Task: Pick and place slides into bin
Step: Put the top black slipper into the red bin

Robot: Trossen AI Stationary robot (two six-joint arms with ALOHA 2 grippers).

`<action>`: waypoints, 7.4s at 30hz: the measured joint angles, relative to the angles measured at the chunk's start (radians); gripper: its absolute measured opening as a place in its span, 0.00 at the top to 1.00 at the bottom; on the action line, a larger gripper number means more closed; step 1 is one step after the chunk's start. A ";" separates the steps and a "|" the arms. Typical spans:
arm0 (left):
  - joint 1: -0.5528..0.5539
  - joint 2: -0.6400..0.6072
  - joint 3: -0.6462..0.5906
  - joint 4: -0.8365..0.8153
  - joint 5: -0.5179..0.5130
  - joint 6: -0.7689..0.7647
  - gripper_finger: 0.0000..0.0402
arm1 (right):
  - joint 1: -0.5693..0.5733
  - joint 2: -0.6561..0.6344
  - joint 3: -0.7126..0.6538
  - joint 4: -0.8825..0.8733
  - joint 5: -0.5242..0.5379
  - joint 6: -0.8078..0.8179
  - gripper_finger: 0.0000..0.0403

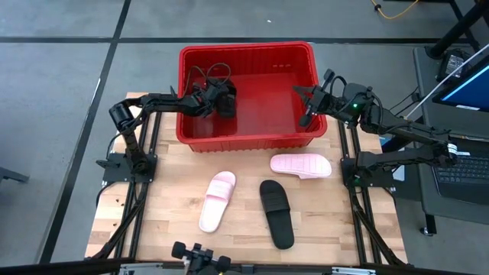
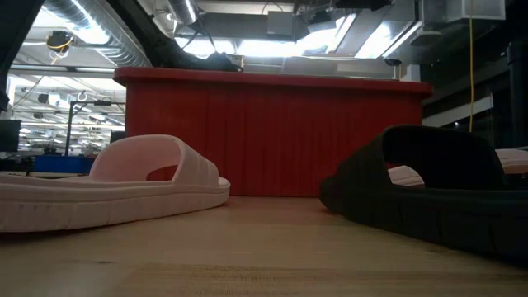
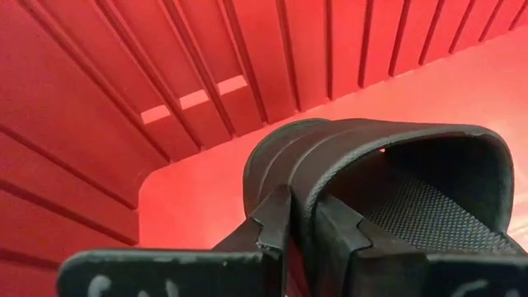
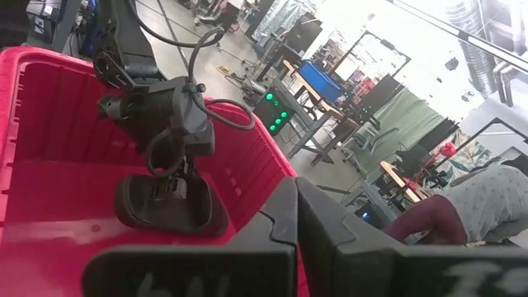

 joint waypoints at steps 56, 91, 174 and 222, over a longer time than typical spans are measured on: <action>-0.016 -0.007 0.160 -0.400 -0.004 0.173 0.61 | 0.000 0.000 0.000 -0.015 -0.058 0.000 0.99; -0.022 -0.007 0.227 -0.512 0.363 0.972 0.63 | 0.001 0.000 0.000 -0.062 -0.059 0.000 0.99; 0.002 -0.004 0.227 -0.731 -0.106 0.738 0.99 | 0.001 0.000 0.000 -0.088 -0.059 0.019 0.99; 0.086 0.013 0.223 -0.671 0.018 0.564 0.82 | 0.001 0.000 0.000 -0.075 -0.058 0.022 0.99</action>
